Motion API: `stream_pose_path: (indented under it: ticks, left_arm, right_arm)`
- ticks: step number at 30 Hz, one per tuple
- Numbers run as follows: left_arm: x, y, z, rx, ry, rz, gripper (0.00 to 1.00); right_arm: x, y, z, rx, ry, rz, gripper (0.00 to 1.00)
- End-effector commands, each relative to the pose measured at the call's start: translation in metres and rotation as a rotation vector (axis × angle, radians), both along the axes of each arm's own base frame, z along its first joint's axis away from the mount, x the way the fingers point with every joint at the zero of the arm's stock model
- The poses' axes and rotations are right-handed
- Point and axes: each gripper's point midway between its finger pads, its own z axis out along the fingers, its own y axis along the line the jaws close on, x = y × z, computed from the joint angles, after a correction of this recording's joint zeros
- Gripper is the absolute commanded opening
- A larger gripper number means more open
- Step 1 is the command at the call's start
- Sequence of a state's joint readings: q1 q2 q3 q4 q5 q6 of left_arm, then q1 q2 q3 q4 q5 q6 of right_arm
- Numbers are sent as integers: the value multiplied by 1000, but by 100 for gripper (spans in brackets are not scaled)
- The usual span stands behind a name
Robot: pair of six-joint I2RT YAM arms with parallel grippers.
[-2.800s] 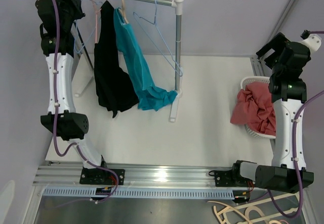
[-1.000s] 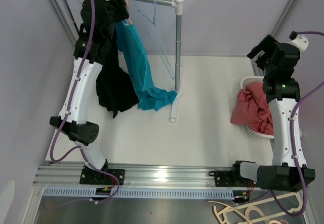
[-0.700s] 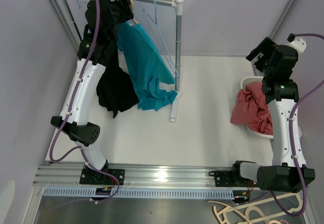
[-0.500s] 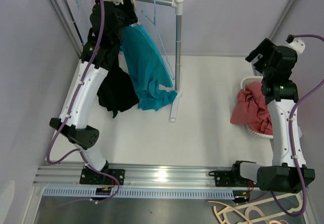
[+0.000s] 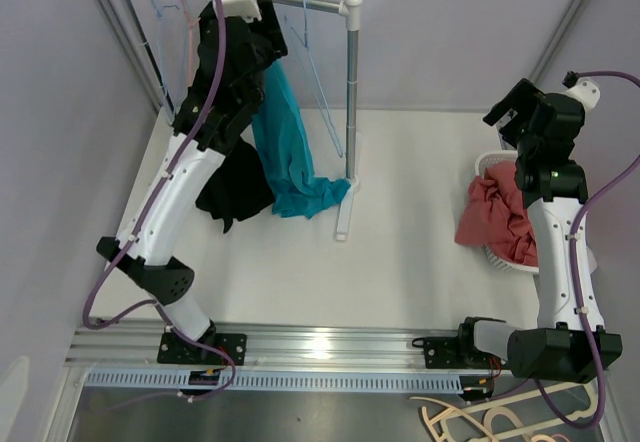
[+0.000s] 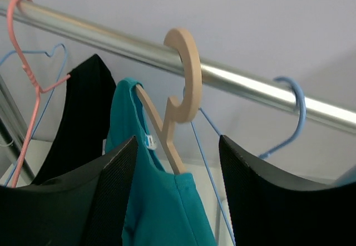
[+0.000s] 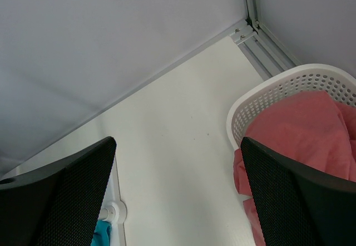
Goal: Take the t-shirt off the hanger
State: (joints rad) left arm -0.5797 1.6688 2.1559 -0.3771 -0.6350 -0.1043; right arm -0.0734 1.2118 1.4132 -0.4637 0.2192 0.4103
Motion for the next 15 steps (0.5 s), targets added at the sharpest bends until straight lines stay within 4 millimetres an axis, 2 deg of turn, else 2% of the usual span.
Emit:
stream_pose_path:
  ticks: [1, 2, 4, 5, 7, 8, 11, 15]
  left_arm:
    - [5, 8, 28, -9, -65, 58, 66]
    - [9, 5, 28, 0, -70, 60, 66]
    - [14, 7, 42, 8, -122, 80, 68]
    - [24, 2, 35, 41, -111, 90, 69]
    - [28, 7, 47, 35, -139, 100, 69]
    - [36, 3, 40, 46, -126, 94, 69]
    - [45, 6, 36, 37, -123, 85, 67]
    - [55, 13, 23, 46, -92, 99, 56]
  right_arm:
    - [-5, 4, 16, -2, -53, 15, 99]
    - [-6, 4, 16, -3, -56, 15, 99]
    - [-6, 4, 16, -5, -56, 12, 100]
    - [-7, 4, 17, -5, -59, 12, 99]
    - [-7, 3, 16, -9, -55, 8, 99]
    - [-8, 3, 17, -10, -59, 9, 99]
    - [-8, 2, 16, -12, -57, 6, 99]
    - [-8, 2, 15, -14, -57, 5, 99]
